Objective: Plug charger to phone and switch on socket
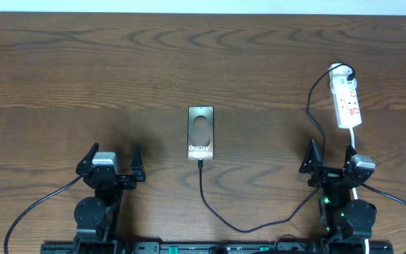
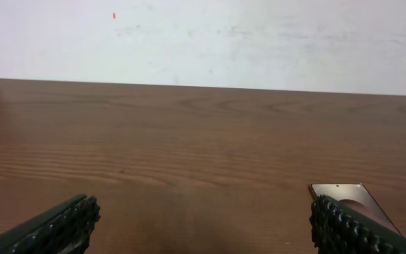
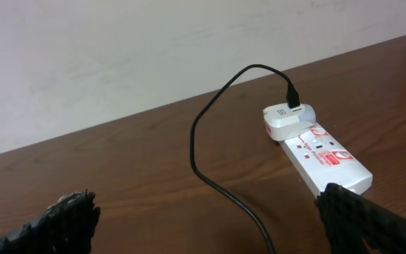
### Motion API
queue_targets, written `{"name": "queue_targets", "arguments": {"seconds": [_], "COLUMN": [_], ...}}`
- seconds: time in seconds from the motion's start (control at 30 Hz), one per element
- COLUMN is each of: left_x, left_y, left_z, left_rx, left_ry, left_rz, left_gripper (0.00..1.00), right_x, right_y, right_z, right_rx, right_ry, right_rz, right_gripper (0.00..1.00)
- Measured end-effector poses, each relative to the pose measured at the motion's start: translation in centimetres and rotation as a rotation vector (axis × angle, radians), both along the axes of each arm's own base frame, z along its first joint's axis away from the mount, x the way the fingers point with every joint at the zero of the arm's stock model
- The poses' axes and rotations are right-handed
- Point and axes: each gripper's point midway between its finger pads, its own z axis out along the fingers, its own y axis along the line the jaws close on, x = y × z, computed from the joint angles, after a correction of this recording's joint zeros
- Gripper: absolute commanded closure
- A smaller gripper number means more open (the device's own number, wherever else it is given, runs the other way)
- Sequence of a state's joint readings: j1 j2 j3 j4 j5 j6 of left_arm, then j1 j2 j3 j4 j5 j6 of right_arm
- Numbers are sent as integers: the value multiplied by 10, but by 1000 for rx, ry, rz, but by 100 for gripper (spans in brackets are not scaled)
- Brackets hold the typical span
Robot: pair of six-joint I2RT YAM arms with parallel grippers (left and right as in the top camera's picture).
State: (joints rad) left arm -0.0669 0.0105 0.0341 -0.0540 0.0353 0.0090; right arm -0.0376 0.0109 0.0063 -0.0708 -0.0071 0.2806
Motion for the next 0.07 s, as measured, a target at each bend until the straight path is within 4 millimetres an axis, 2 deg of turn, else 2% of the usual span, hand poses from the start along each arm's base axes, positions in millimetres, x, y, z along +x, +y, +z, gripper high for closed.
{"name": "queue_targets", "arguments": {"seconds": [0.07], "left_x": [0], "left_y": [0], "left_z": [0], "left_rx": [0], "left_ry": [0], "left_rz": [0], "left_gripper": [2], "right_x": [0], "right_y": [0], "right_z": [0], "right_rx": [0], "right_ry": [0], "right_rz": [0], "right_gripper": [1]}}
